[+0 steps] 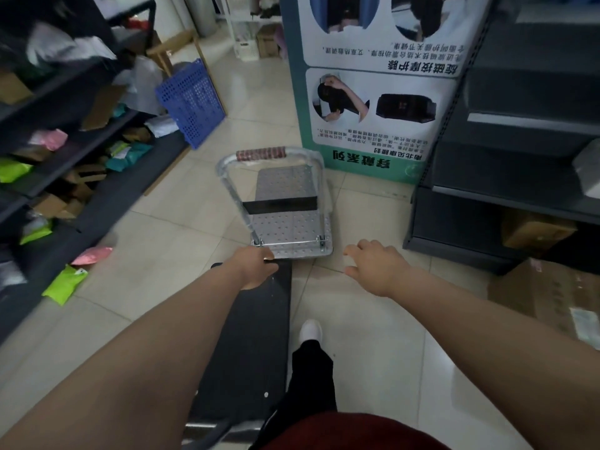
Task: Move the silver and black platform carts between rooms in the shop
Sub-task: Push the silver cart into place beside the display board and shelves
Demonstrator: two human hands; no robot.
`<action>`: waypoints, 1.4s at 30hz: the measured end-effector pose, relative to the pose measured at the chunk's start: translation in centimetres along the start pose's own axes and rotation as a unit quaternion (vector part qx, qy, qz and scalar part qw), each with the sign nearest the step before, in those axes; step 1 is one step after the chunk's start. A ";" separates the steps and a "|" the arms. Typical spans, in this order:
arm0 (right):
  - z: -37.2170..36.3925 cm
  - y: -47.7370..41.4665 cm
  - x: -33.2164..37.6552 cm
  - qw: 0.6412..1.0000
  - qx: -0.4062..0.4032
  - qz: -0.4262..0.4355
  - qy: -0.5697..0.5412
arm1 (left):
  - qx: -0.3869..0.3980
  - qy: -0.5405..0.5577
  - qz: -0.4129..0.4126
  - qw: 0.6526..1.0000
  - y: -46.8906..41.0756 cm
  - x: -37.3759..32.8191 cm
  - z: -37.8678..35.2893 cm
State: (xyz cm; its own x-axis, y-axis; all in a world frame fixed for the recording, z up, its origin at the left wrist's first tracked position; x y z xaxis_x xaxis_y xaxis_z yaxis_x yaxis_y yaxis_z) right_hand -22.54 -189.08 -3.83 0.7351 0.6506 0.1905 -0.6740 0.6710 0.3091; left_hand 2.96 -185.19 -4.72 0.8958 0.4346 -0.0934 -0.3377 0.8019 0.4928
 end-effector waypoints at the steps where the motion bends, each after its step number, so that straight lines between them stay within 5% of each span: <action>1: 0.9 -1.3 -0.6 1.000 -0.006 0.000 0.004 | -0.001 0.001 0.003 1.000 -1.4 0.1 0.5; 20: 11.6 -34.5 -7.3 0.998 -0.067 -0.009 -0.019 | -0.083 0.034 0.071 0.993 -29.7 3.5 16.6; 32: 8.7 -41.5 -10.0 0.997 0.012 -0.013 -0.069 | -0.021 -0.010 0.016 1.000 -36.5 1.4 15.3; 42: 8.1 -42.2 -10.9 0.988 -0.016 -0.005 -0.153 | -0.014 0.019 -0.003 1.000 -37.7 1.7 14.5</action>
State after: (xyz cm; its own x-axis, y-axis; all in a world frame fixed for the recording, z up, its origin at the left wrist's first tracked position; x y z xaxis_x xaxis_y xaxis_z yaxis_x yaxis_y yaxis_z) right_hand -1.51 -227.39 -11.45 0.7256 0.5102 0.4617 -0.6656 0.6906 0.2830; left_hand 21.39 -220.67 -10.92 0.8866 0.4440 -0.1295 -0.3401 0.8157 0.4680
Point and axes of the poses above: each hand's wrist, its own y-axis away from the middle knuckle, its own z-axis out of the back of the hand, x = y × z, the point moved 1 cm from there along -y, towards the middle knuckle, and after that the axes turned 12 degrees about z, right-handed, at the moved point
